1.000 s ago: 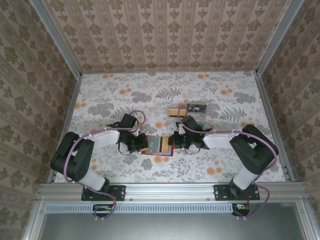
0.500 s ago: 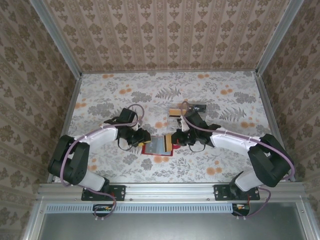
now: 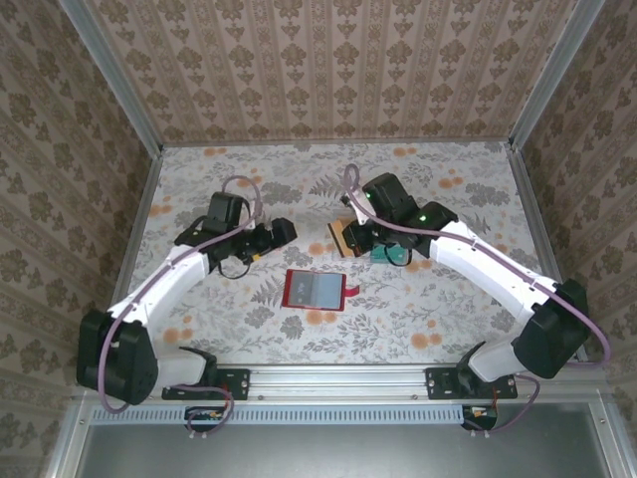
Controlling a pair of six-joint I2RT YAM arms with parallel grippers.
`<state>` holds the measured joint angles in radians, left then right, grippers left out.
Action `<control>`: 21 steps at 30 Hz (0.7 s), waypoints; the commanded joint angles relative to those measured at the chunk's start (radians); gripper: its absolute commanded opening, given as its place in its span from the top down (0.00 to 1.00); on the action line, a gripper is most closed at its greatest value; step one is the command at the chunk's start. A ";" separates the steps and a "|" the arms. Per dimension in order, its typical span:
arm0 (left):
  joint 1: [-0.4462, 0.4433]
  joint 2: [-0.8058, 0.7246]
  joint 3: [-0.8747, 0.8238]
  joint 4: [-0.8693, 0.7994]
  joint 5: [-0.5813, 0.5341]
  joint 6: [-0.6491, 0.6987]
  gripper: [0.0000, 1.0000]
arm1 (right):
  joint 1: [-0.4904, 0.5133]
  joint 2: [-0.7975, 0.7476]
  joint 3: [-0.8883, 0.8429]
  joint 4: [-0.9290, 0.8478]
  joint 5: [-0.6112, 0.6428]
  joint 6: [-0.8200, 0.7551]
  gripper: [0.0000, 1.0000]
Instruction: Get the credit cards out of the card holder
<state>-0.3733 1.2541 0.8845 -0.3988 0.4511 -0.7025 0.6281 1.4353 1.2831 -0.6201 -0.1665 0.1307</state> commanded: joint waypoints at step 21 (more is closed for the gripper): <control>0.170 -0.254 -0.089 0.046 -0.169 0.027 0.00 | 0.010 0.282 0.211 -0.123 0.396 -0.811 1.00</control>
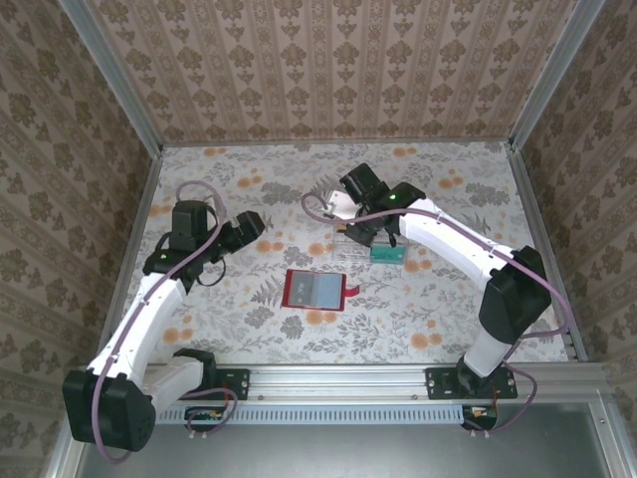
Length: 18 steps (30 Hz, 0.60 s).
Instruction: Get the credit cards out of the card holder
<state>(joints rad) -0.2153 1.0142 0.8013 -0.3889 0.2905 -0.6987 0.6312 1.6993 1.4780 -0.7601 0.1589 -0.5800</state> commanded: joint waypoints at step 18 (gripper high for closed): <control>0.037 -0.008 -0.007 0.034 -0.003 0.038 0.00 | 0.026 0.100 -0.004 0.103 0.114 -0.226 1.00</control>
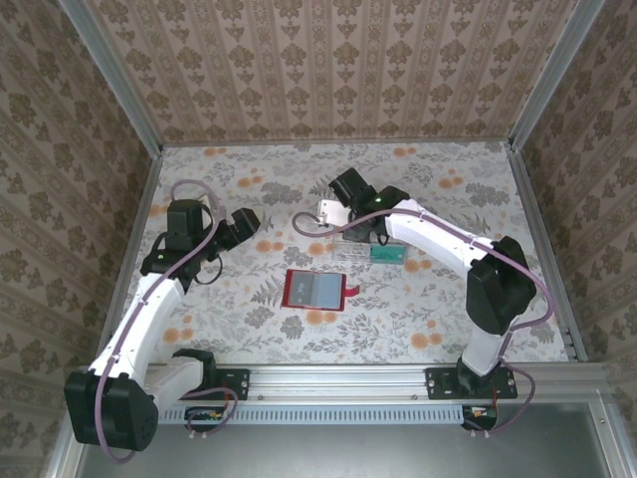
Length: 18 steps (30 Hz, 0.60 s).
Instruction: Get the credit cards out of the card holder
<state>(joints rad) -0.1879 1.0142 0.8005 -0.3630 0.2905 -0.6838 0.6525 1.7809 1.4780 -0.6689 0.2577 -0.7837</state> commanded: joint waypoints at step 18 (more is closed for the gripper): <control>0.018 -0.006 -0.008 -0.002 0.008 0.017 0.00 | -0.007 0.069 -0.038 0.034 0.030 -0.033 1.00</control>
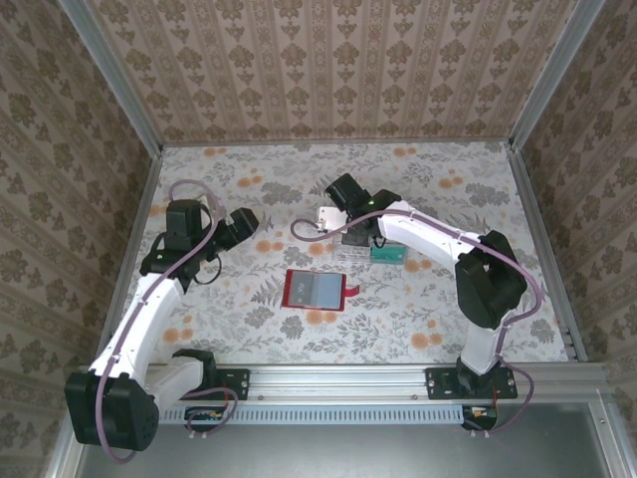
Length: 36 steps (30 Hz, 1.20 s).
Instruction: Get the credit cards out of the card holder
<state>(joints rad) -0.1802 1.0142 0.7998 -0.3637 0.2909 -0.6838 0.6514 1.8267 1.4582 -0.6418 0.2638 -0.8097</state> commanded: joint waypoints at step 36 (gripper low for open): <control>0.031 0.082 -0.002 -0.019 0.130 0.020 0.02 | -0.009 -0.063 -0.021 0.081 0.125 0.238 0.75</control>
<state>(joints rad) -0.1555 1.0626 0.7849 -0.3672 0.3576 -0.6838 0.6437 1.8484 1.4460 -0.5270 0.4110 -0.6868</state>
